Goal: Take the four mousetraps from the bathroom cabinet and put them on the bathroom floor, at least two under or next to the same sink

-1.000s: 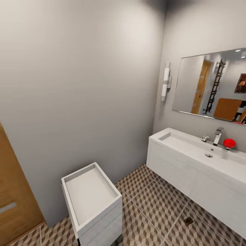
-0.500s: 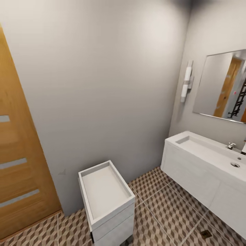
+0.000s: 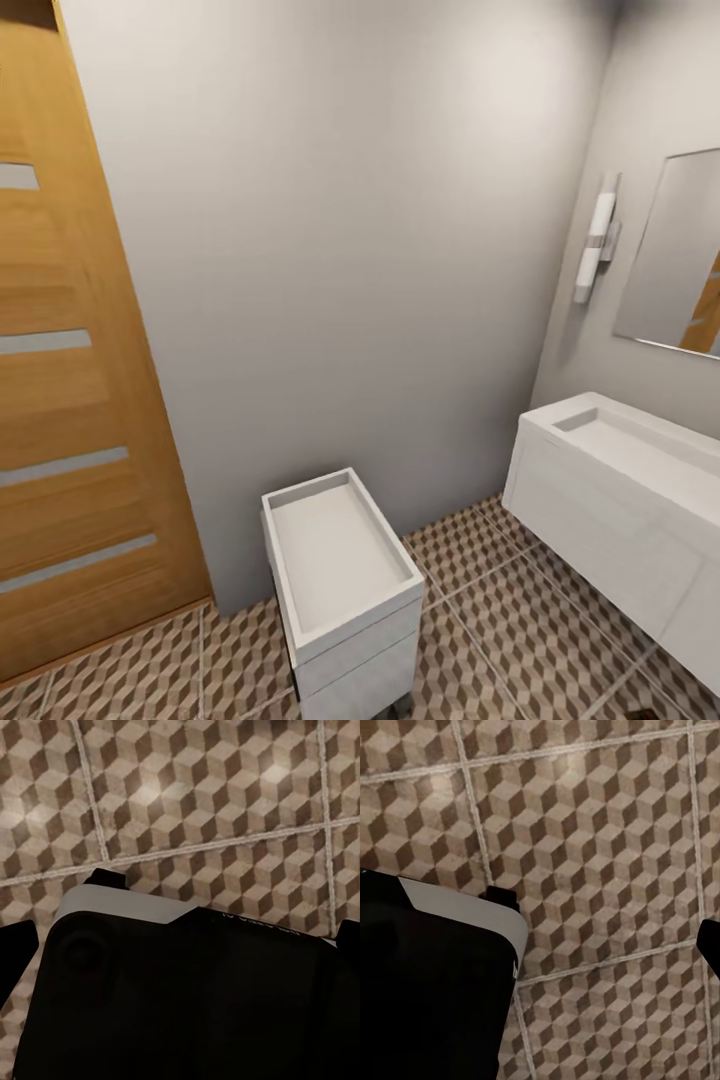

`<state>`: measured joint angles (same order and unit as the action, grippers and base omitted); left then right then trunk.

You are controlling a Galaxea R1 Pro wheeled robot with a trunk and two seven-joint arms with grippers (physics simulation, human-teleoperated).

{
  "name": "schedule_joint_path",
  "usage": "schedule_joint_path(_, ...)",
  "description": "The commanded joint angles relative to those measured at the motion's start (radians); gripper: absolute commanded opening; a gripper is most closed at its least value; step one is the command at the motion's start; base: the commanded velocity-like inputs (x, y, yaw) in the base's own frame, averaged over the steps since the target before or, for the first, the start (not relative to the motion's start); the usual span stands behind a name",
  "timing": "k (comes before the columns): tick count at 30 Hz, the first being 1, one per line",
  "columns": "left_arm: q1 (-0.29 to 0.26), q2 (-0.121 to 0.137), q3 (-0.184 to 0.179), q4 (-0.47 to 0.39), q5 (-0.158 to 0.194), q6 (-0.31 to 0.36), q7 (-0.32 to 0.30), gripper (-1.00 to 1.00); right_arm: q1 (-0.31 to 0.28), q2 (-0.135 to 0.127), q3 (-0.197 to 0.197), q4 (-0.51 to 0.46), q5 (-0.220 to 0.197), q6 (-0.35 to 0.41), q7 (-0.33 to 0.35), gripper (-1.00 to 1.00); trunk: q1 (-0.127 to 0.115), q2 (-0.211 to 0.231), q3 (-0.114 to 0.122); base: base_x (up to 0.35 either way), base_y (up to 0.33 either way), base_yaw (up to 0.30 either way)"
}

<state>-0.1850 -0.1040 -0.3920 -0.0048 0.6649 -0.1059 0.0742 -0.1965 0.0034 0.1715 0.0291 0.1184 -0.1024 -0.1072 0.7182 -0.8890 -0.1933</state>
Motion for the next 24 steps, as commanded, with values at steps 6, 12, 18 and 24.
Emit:
schedule_joint_path(6,-0.001,0.000,-0.008,0.000,0.005,-0.003,0.004,1.00,-0.001,0.001,0.001,0.003,0.010,-0.003,-0.005,1.00,0.000,-0.001,-0.001,0.000,0.000,0.027)
schedule_joint_path(12,-0.001,0.000,-0.008,0.000,0.005,-0.003,0.004,1.00,-0.001,0.001,0.001,0.004,0.010,-0.002,-0.002,1.00,0.000,-0.001,-0.001,0.000,0.000,0.007)
schedule_joint_path(18,-0.001,0.000,-0.008,0.000,0.005,-0.003,0.004,1.00,-0.001,0.002,0.001,0.004,0.010,-0.002,-0.001,1.00,0.000,-0.001,-0.001,0.000,0.000,0.001)
schedule_joint_path(24,-0.001,0.000,-0.008,0.000,0.005,-0.003,0.004,1.00,-0.001,0.002,0.001,0.005,0.010,-0.002,-0.001,1.00,0.000,-0.001,-0.001,0.000,0.000,0.000)
